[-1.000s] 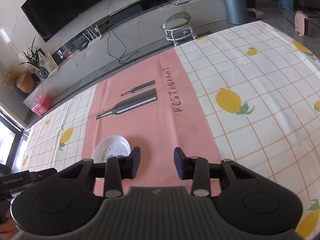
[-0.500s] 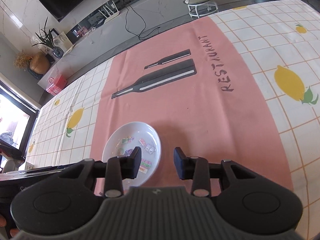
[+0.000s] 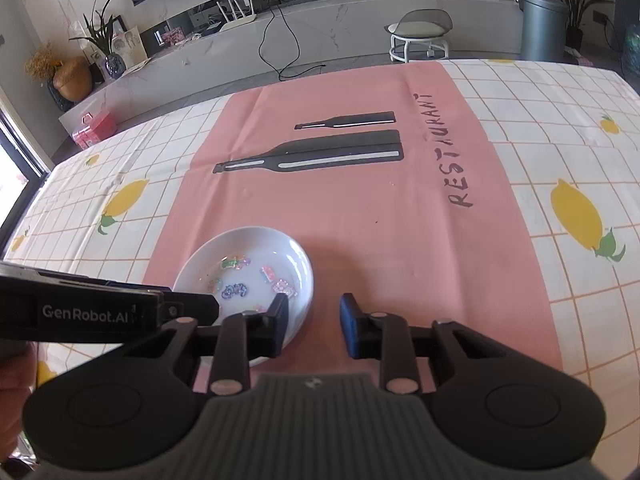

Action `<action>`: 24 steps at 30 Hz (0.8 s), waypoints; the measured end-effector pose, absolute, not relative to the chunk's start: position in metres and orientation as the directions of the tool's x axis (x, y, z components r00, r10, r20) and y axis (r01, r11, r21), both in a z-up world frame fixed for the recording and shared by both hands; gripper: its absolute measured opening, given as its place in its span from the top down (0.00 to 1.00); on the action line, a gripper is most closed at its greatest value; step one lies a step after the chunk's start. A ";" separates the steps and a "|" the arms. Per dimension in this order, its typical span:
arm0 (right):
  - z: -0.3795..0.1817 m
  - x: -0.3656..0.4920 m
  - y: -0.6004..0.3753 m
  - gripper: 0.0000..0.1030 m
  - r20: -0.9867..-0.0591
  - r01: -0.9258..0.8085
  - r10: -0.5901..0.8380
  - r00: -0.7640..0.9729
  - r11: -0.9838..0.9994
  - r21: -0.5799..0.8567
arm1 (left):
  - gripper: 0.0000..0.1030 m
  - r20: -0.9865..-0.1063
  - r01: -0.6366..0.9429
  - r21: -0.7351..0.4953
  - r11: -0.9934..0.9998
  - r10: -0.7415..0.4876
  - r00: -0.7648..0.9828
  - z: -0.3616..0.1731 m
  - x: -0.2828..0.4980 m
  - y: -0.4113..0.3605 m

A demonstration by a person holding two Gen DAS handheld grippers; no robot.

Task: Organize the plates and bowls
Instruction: 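Move the right tool to the white sticker bowl and close on its rim, then lift the white sticker bowl with the right tool and set it on the Fruity plate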

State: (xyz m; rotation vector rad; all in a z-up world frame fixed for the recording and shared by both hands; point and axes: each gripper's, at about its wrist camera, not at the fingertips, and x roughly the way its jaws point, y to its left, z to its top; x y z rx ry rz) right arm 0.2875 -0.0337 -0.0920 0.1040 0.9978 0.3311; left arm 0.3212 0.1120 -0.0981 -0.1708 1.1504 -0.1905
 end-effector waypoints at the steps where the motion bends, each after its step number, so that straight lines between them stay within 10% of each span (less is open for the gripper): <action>1: -0.092 0.287 -0.033 0.90 -0.806 -0.235 0.323 0.496 0.944 0.233 | 0.77 -0.888 0.060 -0.232 0.971 -0.236 0.395 -0.098 0.321 0.112; 4: -0.093 0.289 -0.037 0.95 -0.802 -0.218 0.357 0.478 0.933 0.286 | 0.93 -0.885 0.059 -0.235 0.970 -0.239 0.400 -0.098 0.321 0.114; 24: -0.039 0.259 -0.068 0.96 -0.662 -0.221 0.426 0.617 0.901 0.373 | 0.95 -0.797 0.034 -0.292 0.956 -0.263 0.543 -0.038 0.290 0.106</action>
